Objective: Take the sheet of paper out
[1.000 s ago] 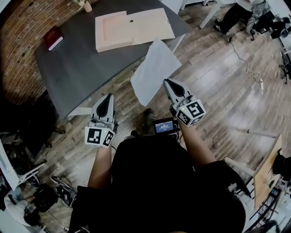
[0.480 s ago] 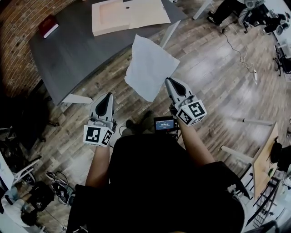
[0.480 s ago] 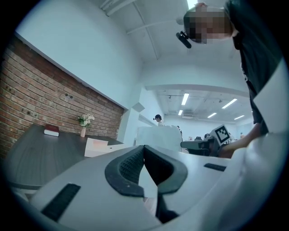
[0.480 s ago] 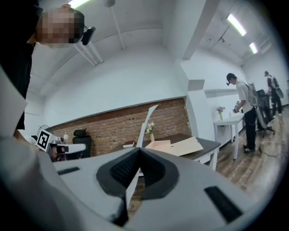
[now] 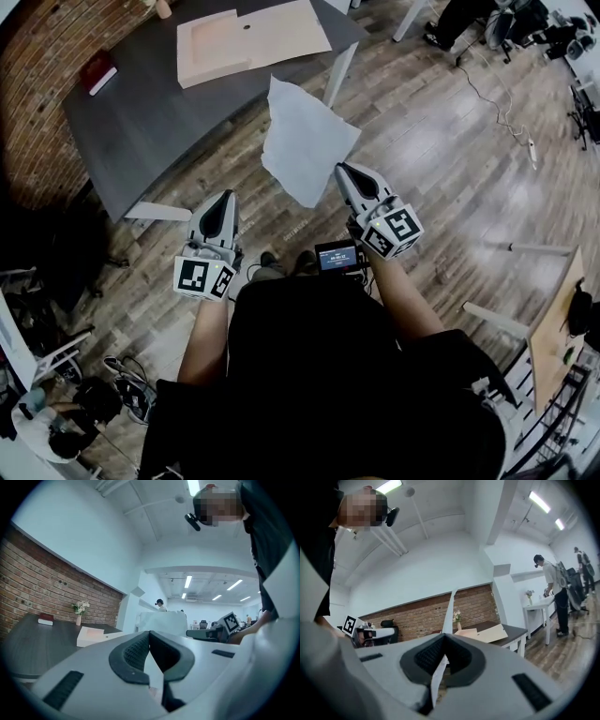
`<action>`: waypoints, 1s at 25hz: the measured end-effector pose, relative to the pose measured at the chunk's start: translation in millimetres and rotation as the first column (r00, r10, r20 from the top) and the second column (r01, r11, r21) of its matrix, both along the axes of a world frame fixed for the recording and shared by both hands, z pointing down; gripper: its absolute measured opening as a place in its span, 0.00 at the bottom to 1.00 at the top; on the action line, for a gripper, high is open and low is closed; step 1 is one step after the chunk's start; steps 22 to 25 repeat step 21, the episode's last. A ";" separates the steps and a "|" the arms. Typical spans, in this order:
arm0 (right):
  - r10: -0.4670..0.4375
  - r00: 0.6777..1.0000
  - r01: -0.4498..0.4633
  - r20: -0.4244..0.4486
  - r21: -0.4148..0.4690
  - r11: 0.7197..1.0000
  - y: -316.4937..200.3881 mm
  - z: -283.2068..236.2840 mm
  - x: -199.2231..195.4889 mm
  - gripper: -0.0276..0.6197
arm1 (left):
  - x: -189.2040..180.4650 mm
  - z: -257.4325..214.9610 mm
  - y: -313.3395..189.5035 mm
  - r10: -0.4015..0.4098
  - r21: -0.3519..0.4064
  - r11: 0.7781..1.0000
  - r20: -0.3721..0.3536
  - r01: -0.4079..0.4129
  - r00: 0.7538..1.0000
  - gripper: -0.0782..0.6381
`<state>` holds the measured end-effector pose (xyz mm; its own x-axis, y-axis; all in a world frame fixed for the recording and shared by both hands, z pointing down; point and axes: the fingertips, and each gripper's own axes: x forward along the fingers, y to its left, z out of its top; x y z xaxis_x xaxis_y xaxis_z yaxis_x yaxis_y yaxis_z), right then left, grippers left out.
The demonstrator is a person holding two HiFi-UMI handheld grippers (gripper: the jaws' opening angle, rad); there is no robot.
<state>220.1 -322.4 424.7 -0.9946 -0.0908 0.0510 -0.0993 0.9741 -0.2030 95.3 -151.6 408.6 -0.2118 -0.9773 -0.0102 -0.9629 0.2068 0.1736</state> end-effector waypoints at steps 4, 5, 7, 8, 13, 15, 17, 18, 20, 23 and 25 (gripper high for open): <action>0.015 1.000 -0.015 0.003 0.002 1.000 -14.8 6.1 23.2 0.05 | 23.7 3.2 -14.2 0.009 -0.003 1.000 -0.008 -0.009 1.000 0.10; 0.015 1.000 -0.015 0.004 0.004 1.000 -16.1 6.1 26.1 0.05 | 26.6 5.6 -14.5 0.007 -0.009 1.000 -0.012 -0.007 1.000 0.10; 0.005 1.000 -0.005 0.004 0.008 1.000 -16.2 6.6 30.5 0.05 | 30.9 10.2 -14.4 0.002 -0.024 1.000 -0.020 -0.003 1.000 0.10; -0.004 1.000 0.004 0.003 0.008 1.000 -15.9 8.0 32.6 0.05 | 32.8 11.8 -14.9 -0.001 -0.030 1.000 -0.023 0.001 1.000 0.10; -0.032 0.999 0.032 0.005 0.004 0.999 -18.9 15.5 40.6 0.05 | 42.5 14.1 -22.4 -0.013 -0.032 0.999 -0.023 0.013 1.000 0.10; -0.041 0.999 0.041 0.007 0.002 0.999 -21.2 16.2 44.2 0.05 | 48.7 13.6 -26.0 -0.011 -0.034 0.999 -0.018 0.010 1.000 0.10; -0.049 0.999 0.049 0.010 -0.002 0.999 -25.0 17.0 50.1 0.05 | 56.4 13.4 -30.0 -0.011 -0.037 0.999 -0.016 0.011 1.000 0.10; -0.053 0.999 0.053 0.011 -0.005 0.999 -27.3 17.6 53.1 0.05 | 59.9 13.8 -32.3 -0.013 -0.038 0.999 -0.016 0.012 1.000 0.10; -0.062 0.998 0.062 0.015 -0.011 0.998 -32.0 19.0 58.1 0.05 | 66.1 15.3 -36.6 -0.017 -0.040 0.999 -0.018 0.016 1.000 0.10; -0.066 0.998 0.066 0.017 -0.013 0.998 -34.2 19.8 60.4 0.05 | 69.0 16.3 -38.7 -0.019 -0.042 0.999 -0.020 0.018 1.000 0.10; -0.066 0.998 0.066 0.017 -0.013 0.998 -34.2 19.8 60.4 0.05 | 69.0 16.3 -38.7 -0.019 -0.042 0.999 -0.020 0.018 1.000 0.10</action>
